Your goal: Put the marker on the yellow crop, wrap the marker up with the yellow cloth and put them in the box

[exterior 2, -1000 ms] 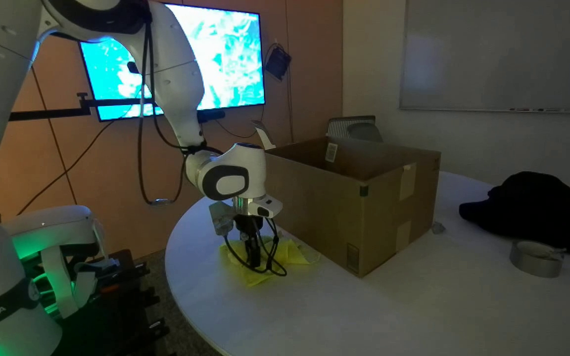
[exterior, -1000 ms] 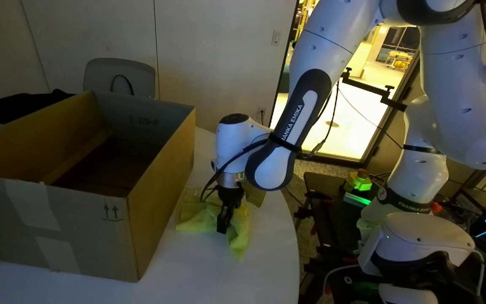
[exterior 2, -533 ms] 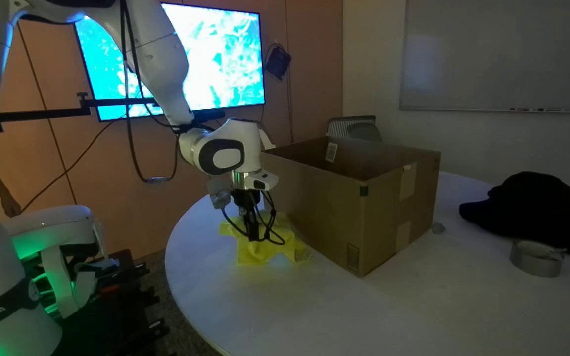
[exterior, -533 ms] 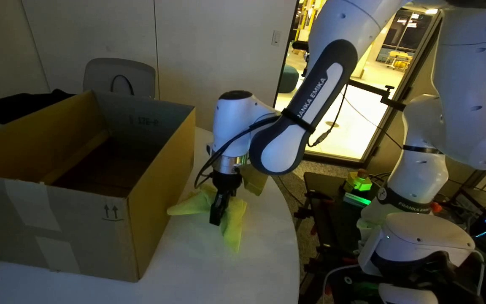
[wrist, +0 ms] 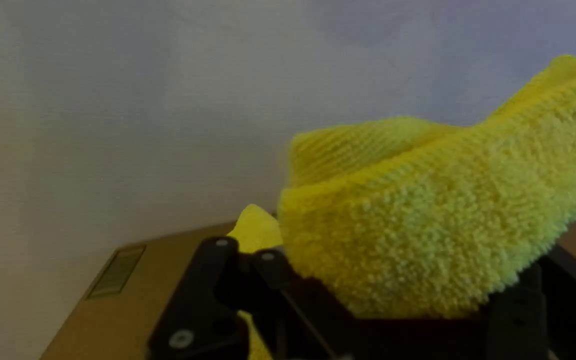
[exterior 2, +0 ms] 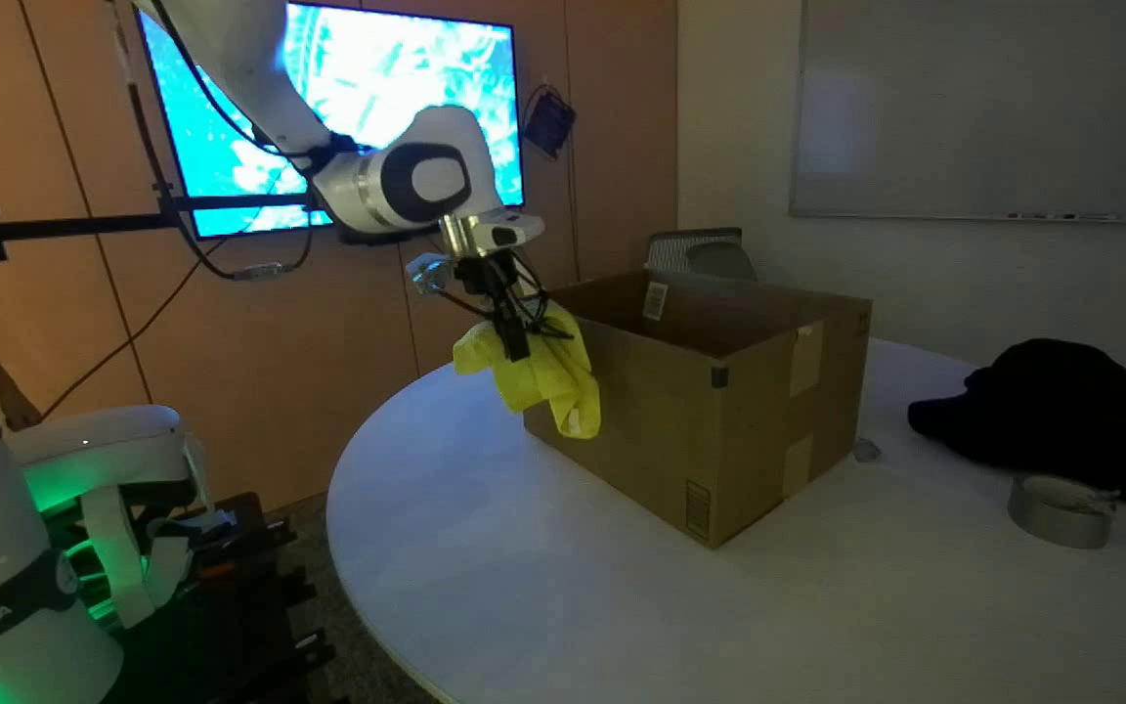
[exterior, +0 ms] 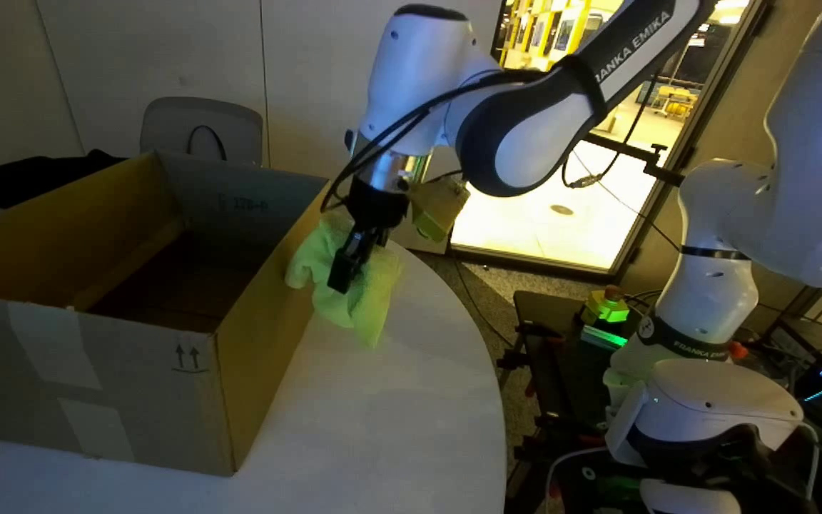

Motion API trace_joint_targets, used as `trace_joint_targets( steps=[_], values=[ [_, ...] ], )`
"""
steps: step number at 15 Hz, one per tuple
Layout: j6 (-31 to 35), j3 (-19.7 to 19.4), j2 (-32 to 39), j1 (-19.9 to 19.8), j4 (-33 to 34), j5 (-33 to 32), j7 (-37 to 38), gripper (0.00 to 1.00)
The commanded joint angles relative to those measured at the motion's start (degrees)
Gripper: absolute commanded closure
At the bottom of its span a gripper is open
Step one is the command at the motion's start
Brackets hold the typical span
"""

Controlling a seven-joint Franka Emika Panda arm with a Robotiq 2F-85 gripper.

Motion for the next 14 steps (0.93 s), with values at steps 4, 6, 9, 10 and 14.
trace_joint_targets(
  steps=[4,6,9,10,14],
  values=[
    [-5.57,2.49,-1.56,-3.93,11.89,-1.52,-2.03,0.99],
    [-6.11,2.44,0.85,-4.78,16.42,-1.05,-3.16,0.98],
    [-7.09,1.76,5.85,-5.63,23.68,-1.27,-2.83,0.98],
    [-7.55,1.39,7.76,-5.74,26.24,-1.65,-2.13,0.98],
    [-8.08,-0.07,15.93,-5.47,36.38,-0.8,-1.91,0.98]
  ],
)
